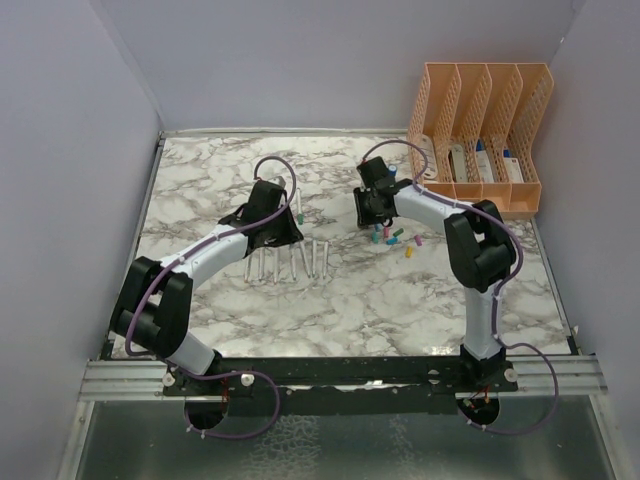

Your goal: Open the pen caps

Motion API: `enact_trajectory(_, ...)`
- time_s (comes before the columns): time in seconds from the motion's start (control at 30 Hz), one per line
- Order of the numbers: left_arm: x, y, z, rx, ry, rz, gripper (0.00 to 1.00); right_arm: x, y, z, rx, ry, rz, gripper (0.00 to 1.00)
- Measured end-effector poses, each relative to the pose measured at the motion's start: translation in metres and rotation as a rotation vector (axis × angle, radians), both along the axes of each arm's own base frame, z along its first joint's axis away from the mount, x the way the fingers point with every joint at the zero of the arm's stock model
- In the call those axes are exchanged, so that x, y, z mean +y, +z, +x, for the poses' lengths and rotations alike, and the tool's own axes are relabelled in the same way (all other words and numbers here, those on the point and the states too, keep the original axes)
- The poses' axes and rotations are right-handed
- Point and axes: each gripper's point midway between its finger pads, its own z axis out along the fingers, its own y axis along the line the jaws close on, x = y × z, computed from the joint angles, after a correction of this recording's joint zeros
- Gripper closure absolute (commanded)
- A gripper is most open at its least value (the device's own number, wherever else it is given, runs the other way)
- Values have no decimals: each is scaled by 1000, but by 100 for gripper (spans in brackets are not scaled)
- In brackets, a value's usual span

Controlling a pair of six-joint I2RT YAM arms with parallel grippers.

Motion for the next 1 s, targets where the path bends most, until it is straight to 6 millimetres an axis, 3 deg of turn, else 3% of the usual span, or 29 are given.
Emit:
enact_trajectory(0.2,7,-8,-5,15,1,38,100,1,0,1,1,1,0,55)
enact_trajectory(0.4,24,-31,-17,53,18,121,100,1,4,2,-7,8,4,51)
enact_trajectory(0.7,43,-46,-19,62,33,228,100,16,44,11,-97,67,79,50)
enact_trajectory(1.0,50,-61,-19,84,33,278,87,37,74,22,-157,109,143,50)
